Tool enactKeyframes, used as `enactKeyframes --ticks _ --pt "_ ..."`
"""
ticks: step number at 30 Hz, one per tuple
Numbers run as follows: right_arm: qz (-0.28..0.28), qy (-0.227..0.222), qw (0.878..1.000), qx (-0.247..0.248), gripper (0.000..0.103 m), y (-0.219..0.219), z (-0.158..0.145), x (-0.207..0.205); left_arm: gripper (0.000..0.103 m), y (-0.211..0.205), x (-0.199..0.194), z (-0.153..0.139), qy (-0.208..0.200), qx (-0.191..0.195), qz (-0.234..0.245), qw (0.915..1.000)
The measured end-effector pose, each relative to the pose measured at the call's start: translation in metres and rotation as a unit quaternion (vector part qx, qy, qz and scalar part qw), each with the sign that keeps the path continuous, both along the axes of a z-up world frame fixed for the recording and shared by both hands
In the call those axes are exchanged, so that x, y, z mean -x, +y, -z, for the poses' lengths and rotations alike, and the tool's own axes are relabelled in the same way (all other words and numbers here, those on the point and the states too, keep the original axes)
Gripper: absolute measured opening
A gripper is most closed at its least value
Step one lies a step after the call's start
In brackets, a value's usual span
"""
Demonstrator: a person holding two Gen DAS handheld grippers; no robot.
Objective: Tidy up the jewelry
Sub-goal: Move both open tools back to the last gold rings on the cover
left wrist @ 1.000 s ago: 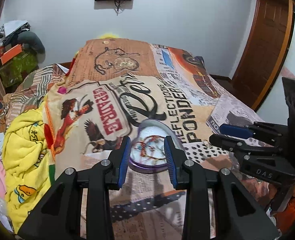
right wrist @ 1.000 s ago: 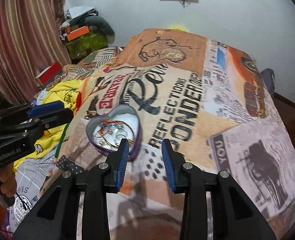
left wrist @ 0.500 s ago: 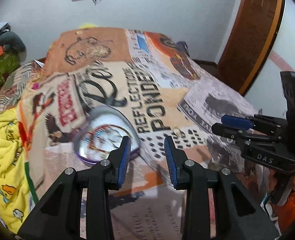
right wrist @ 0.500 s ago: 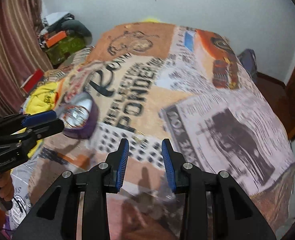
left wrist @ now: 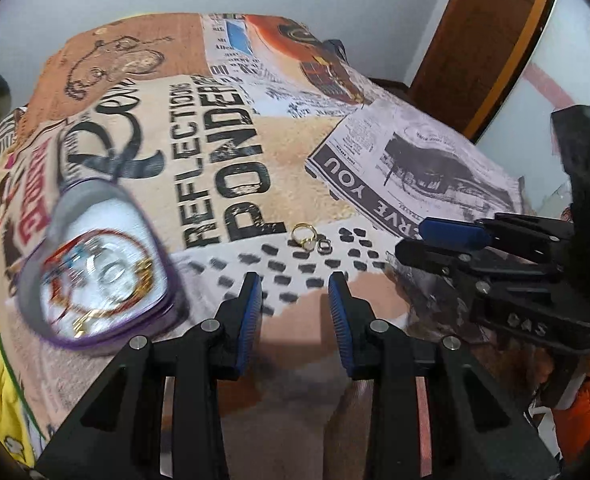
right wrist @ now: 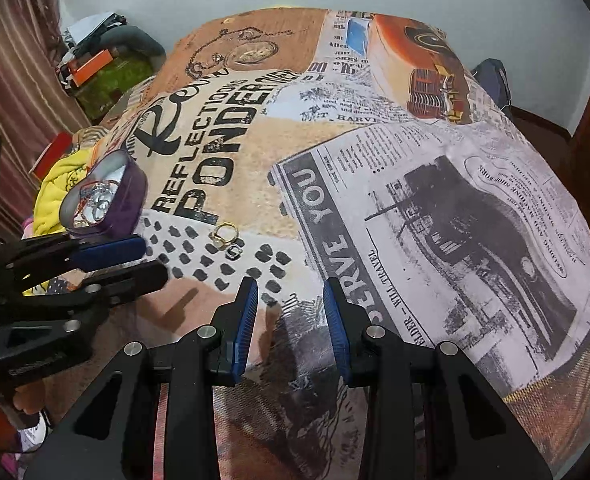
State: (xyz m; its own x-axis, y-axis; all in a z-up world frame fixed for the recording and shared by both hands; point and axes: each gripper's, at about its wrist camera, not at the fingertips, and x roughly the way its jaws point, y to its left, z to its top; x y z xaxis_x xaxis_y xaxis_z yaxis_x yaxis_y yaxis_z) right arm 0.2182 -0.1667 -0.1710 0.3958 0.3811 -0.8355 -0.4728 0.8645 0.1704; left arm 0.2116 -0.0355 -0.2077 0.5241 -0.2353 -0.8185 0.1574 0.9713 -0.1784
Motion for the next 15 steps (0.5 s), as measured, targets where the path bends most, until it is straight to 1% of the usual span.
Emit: enactKeyframes --ticks 2,4,5,8,12,13,15 --pt "0.000 0.006 1.000 -0.003 0.031 -0.003 0.003 -0.001 0.032 -0.003 -0.010 0.007 0.008 0.001 0.001 1.0000" --pt "0.000 0.009 1.000 -0.007 0.031 -0.005 0.004 -0.002 0.025 -0.005 -0.017 0.012 0.013 -0.002 0.002 0.9999" --pt "0.000 0.010 1.000 -0.009 0.031 -0.005 0.004 -0.003 0.023 -0.007 -0.021 0.014 0.015 -0.004 0.003 0.9999" --pt "-0.003 0.012 1.000 -0.012 0.031 -0.006 0.005 -0.004 0.021 -0.013 -0.027 0.015 0.011 -0.012 0.006 0.9998" --pt "-0.007 0.016 1.000 -0.015 0.031 -0.005 0.006 -0.005 0.011 -0.018 -0.035 0.018 0.011 -0.021 0.008 0.9997" --pt "-0.008 0.016 1.000 -0.015 0.031 -0.005 0.006 -0.004 0.007 -0.018 -0.036 0.019 0.011 -0.020 0.008 0.9997" --pt "-0.012 0.017 1.000 -0.015 0.031 -0.004 0.007 -0.005 0.005 -0.015 -0.039 0.020 0.013 -0.002 0.008 0.9999"
